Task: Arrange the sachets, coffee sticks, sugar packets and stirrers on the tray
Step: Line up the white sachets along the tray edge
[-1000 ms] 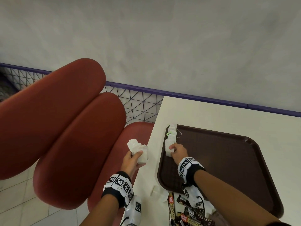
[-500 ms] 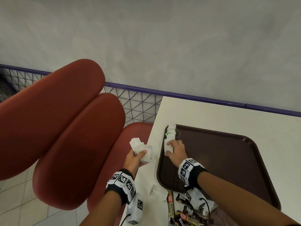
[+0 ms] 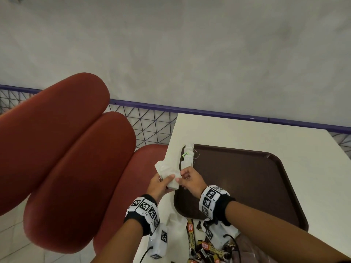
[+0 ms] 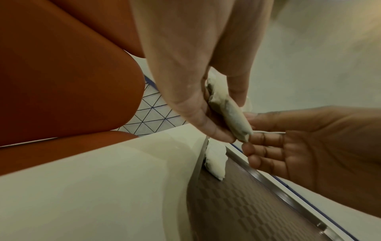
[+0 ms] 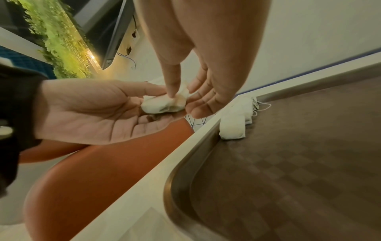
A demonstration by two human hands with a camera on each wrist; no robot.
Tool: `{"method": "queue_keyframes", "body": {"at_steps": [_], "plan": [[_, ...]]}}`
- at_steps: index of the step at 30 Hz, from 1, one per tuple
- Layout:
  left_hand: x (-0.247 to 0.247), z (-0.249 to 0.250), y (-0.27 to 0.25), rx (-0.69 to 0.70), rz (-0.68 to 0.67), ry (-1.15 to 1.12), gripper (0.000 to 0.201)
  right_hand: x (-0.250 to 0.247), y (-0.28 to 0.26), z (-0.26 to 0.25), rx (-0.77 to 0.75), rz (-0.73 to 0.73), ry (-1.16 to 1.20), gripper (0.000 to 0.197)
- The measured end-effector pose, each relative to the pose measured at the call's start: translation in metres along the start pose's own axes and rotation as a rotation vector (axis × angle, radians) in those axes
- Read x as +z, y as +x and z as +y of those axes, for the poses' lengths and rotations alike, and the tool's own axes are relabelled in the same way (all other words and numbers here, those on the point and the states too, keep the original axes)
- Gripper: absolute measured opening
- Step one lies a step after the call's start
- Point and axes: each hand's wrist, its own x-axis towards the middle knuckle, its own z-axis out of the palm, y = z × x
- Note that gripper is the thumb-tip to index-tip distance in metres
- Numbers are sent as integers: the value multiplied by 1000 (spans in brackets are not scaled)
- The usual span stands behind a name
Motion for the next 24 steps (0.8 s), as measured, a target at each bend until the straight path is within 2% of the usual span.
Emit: {"method": "queue_keyframes", "body": {"at_steps": [5, 12, 24], "plan": [[4, -2, -1, -1, -48, 15, 37, -4, -1, 4, -16, 26, 0, 23], [1, -5, 3, -9, -39, 55, 42, -7, 1, 4, -39, 40, -1, 22], [-4, 0, -1, -12, -79, -13, 41, -13, 6, 6, 34, 8, 104, 24]]}}
